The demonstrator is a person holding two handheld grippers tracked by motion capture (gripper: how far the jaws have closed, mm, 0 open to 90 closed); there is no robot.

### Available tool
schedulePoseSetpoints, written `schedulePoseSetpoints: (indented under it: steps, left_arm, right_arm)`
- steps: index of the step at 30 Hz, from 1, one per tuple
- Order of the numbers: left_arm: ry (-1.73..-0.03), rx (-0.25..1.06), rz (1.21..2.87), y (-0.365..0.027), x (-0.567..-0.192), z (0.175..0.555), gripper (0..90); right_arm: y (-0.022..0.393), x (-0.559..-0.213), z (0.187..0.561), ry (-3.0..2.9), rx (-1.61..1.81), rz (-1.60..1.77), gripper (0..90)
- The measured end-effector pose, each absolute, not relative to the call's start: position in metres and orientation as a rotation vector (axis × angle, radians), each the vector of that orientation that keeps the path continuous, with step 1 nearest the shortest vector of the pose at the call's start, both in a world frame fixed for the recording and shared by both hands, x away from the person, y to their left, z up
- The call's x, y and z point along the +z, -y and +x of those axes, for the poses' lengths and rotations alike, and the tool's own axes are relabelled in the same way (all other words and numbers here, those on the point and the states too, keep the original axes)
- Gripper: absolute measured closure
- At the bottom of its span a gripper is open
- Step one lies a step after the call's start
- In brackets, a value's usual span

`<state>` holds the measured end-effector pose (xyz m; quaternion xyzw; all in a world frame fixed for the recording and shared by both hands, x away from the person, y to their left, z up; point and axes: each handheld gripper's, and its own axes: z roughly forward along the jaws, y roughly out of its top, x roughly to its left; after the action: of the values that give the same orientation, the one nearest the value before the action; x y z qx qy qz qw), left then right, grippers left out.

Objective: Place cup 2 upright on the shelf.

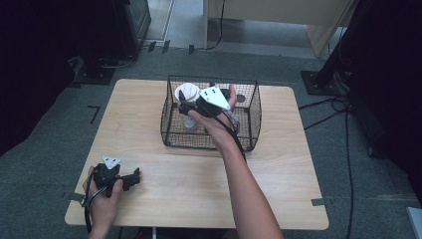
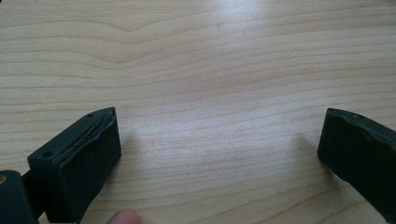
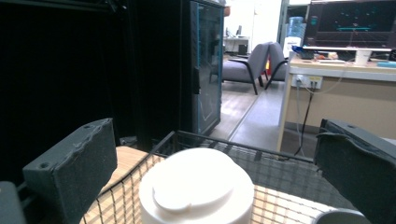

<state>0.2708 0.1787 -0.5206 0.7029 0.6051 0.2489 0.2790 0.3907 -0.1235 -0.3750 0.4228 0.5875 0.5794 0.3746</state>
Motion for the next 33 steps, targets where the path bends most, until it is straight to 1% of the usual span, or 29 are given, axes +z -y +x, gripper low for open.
schedulePoseSetpoints:
  steps: [11,33]
  left_arm:
    - [-1.624,0.667,1.886,-0.178,-0.521,0.271,0.0]
    - [-1.623,0.668,1.886,-0.178,-0.521,0.271,0.0]
  right_arm:
    - [0.149,-0.380,0.370,-1.503,1.467,1.068,0.0]
    - [0.185,-0.397,0.340,-1.494,1.423,1.068,0.0]
